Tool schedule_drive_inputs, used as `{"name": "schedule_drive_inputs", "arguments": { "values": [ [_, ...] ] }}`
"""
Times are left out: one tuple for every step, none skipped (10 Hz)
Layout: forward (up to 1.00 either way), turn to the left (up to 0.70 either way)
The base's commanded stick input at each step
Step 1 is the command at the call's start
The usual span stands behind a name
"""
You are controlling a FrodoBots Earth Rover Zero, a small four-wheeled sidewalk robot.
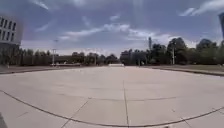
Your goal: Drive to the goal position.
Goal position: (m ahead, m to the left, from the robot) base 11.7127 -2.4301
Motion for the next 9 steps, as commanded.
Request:
{"name": "schedule_drive_inputs", "arguments": {
  "values": [
    [0.56, 0.0],
    [0.56, 0.0],
    [0.56, 0.0],
    [0.56, 0.0],
    [0.56, 0.0],
    [0.56, 0.0],
    [0.56, 0.0],
    [0.56, 0.0],
    [0.56, 0.0]
  ]
}}
